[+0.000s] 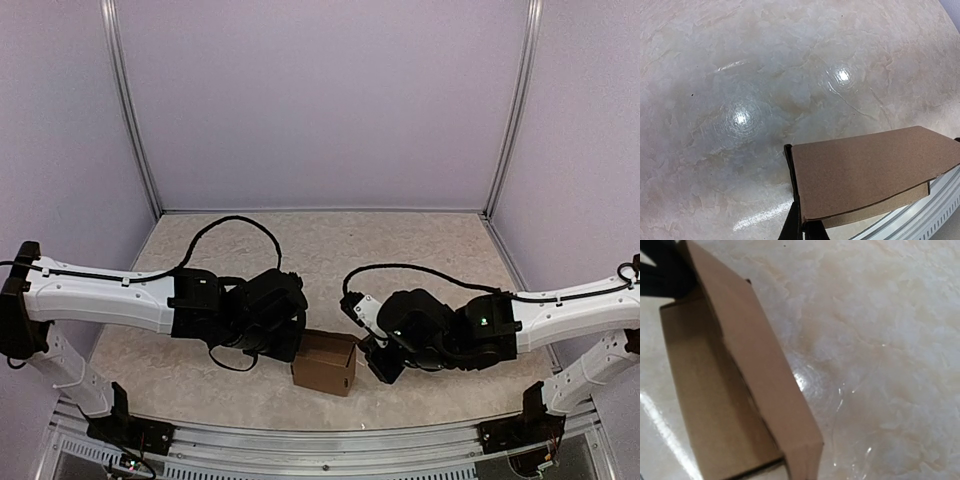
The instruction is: Fold the paper box
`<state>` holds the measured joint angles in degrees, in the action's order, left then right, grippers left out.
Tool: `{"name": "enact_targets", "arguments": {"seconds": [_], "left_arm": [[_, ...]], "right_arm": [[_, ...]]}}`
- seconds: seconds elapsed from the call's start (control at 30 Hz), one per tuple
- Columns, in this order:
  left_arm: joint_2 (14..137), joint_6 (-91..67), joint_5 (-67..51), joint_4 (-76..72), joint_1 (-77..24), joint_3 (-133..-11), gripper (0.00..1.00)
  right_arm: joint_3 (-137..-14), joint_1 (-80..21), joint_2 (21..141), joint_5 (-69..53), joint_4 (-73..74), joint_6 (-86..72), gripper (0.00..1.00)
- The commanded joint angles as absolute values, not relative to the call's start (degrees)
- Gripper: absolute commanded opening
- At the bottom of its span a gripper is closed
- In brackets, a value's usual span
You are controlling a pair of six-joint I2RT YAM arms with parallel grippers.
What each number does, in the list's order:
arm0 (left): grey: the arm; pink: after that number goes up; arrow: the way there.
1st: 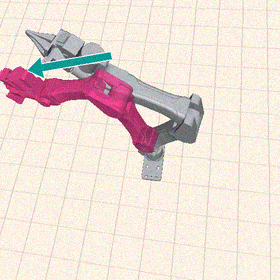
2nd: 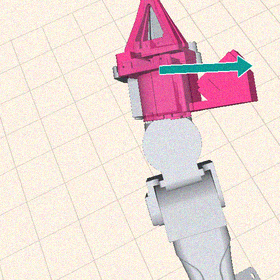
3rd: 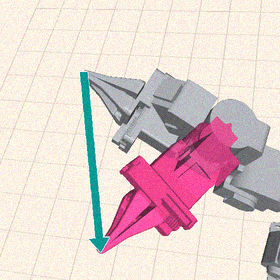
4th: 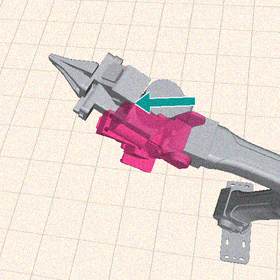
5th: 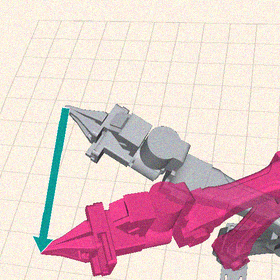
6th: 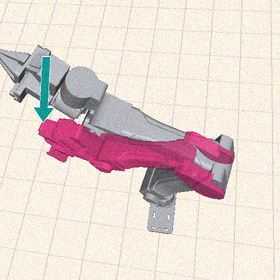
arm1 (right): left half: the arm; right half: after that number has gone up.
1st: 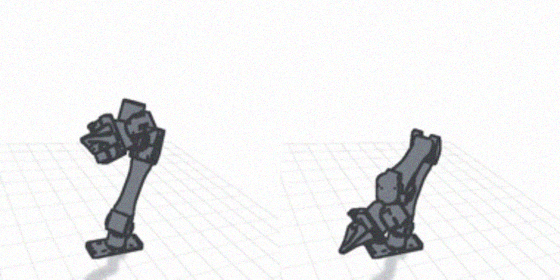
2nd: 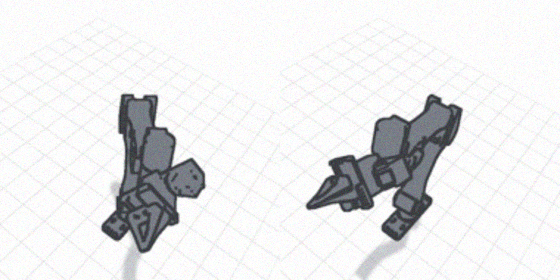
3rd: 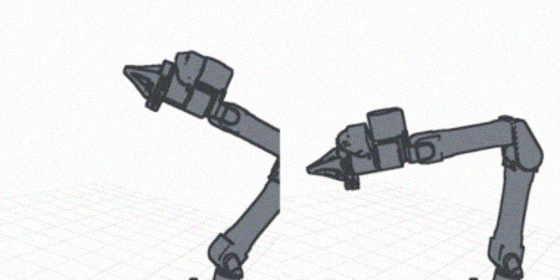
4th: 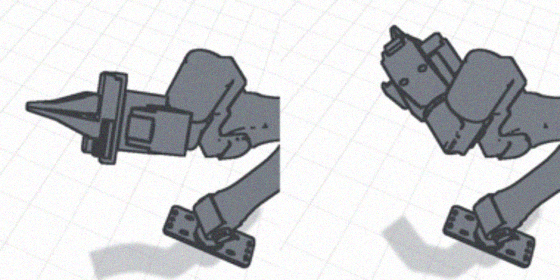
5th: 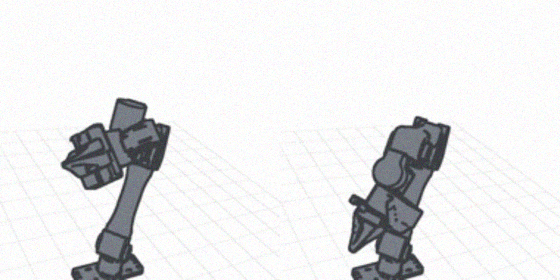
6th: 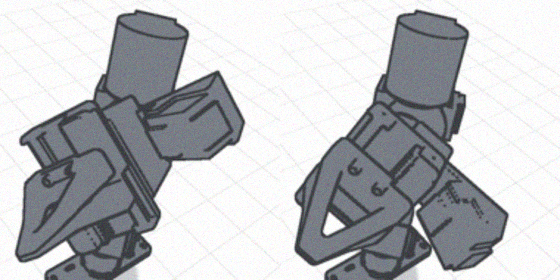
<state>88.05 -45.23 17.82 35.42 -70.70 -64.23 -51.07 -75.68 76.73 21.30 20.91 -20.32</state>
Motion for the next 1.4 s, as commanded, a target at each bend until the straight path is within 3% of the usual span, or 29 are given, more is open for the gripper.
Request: {"name": "enact_targets", "arguments": {"seconds": [0.0,0.13,0.37,0.5,0.63,0.87,1.37], "left_arm": [[88.81,-45.91,17.91,35.67,-70.93,-64.62,0.0],[88.79,-46.02,18.5,36.17,-70.84,-64.75,0.01],[88.93,-46.1,19.14,36.92,-70.68,-65.03,0.17],[89.01,-45.97,18.99,37.02,-70.59,-65.21,0.17],[89.5,-45.85,18.57,36.7,-70.62,-65.12,0.15],[90.15,-45.88,18.5,36.5,-70.66,-64.82,0.0],[92.16,-47.29,21.87,36.89,-72.56,-66.75,0.0]], "right_arm": [[-52.72,-76.77,77.92,21.96,22.41,-19.87,0.0],[-52.9,-77.09,77.96,23.11,23.01,-19.54,0.0],[-53.12,-77.37,78.22,23.31,23.41,-19.34,0.0],[-53.11,-77.46,78.14,23.54,23.38,-19.36,0.0],[-53.16,-77.45,77.96,23.69,23.19,-19.29,0.0],[-53.26,-77.52,77.7,23.71,22.66,-19.74,0.0],[-53.7,-77.47,78.41,19.02,17.33,-28.58,0.0]]}}
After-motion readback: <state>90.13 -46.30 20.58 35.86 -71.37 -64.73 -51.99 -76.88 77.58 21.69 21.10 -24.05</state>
